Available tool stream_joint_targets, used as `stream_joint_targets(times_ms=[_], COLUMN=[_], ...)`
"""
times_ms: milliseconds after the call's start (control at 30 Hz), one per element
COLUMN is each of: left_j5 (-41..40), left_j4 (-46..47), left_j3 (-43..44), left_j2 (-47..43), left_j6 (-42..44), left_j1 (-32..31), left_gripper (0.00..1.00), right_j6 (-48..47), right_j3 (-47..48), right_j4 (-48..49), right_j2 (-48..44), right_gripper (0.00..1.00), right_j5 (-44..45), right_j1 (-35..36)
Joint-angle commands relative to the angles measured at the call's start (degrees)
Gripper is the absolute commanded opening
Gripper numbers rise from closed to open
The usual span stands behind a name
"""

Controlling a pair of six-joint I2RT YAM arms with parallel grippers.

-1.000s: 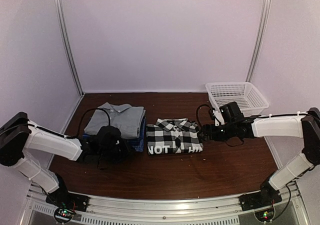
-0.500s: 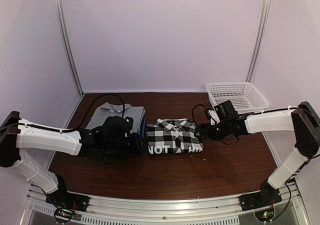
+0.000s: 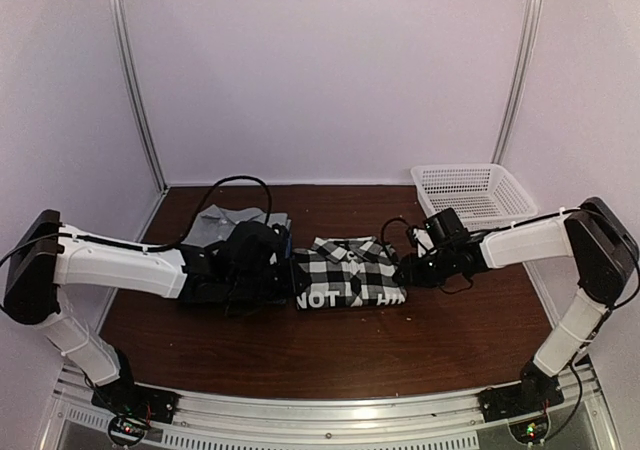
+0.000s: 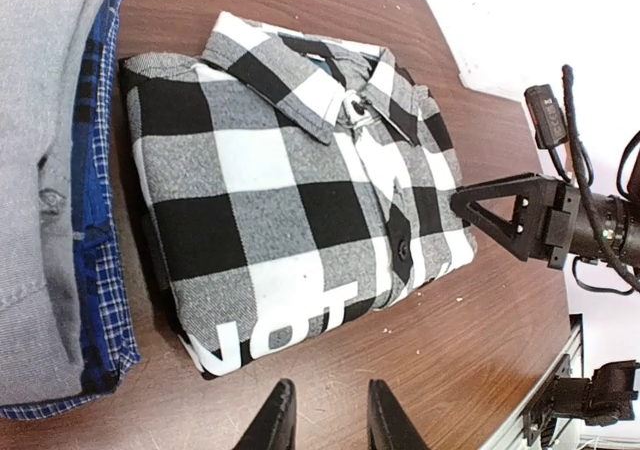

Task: Fold and stack the long sleeve shirts
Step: Move the rectangle-folded shirt to the center of the board.

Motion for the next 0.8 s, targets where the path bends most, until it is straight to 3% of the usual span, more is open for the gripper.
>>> stream_joint_targets(times_ms=[0, 167, 367, 567, 767], left_j5=[0.8, 1.3, 1.3, 1.9, 3.6], left_j4=[0.5, -1.2, -2.8, -3.7, -4.3], left_j3=[2.3, 3.5, 5.9, 7.9, 8.6], left_j2=[1.3, 3.3, 5.5, 6.4, 7.7], left_j6=[1.6, 1.6, 2.1, 3.4, 3.7], left_j1=[-0.3, -0.2, 0.3, 1.6, 2.6], left_gripper=[0.25, 0.25, 0.25, 0.25, 0.25], right_j6=[0.9, 1.3, 1.6, 0.9, -0.1], right_j3=[-3.4, -5.7, -6.8, -7.1, -8.6], right_j4=[1.0, 0.6, 1.7, 0.3, -3.7], right_j2=[-3.6, -6.0, -6.6, -7.7, -12.2], right_gripper=[0.42, 0.40, 0.18, 0.02, 0.00], right_j5=[-1.4, -2.2, -4.1, -3.9, -1.8], right_j1=[0.6, 1.4, 1.5, 1.4, 1.4])
